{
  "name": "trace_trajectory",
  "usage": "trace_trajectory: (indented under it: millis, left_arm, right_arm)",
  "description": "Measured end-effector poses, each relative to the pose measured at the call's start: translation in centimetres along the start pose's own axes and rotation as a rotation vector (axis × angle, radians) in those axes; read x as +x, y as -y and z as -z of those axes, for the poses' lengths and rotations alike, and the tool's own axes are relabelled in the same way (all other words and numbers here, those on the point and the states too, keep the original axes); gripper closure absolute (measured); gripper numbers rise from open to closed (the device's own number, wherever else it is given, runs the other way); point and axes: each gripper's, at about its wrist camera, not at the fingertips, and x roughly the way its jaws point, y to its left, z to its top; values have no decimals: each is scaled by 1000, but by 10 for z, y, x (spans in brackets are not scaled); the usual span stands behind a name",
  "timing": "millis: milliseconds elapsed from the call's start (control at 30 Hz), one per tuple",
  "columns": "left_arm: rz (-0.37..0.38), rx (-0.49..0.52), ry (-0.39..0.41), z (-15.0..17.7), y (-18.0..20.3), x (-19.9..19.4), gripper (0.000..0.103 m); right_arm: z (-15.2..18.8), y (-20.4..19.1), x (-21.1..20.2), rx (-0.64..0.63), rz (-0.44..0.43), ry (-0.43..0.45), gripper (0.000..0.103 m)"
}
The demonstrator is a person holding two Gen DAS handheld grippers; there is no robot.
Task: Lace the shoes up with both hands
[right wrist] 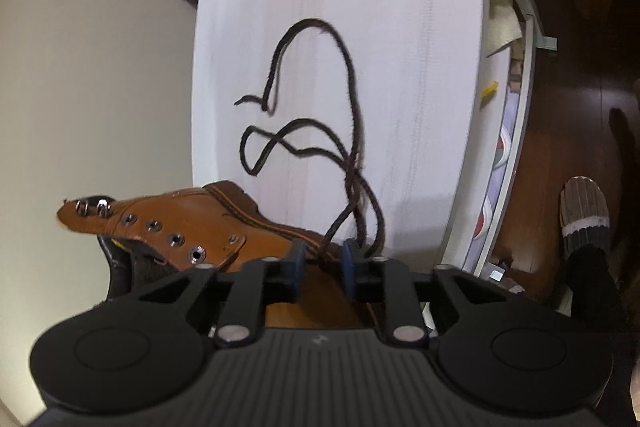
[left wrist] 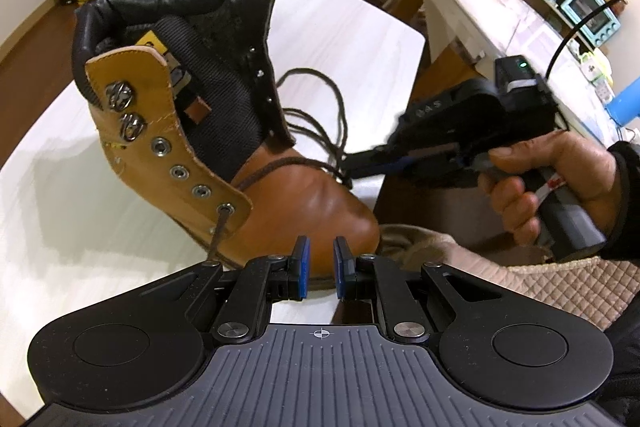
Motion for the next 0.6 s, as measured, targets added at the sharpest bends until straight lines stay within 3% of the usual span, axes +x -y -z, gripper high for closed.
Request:
trace_trajectory:
  millis: [267,467,600]
  left_arm:
    - [53,74,77,-12,12,-1,91]
    - [89,199,161,-23,34,-5,90]
    - [61,310,230,-27,52,-13,89]
  right_arm:
    - [-1,-39,-84,-75,-76,45,100]
    - [-5,-86,-128,-149,-180,35,100]
    - [-2,-116,-146,-219,-216,29,100]
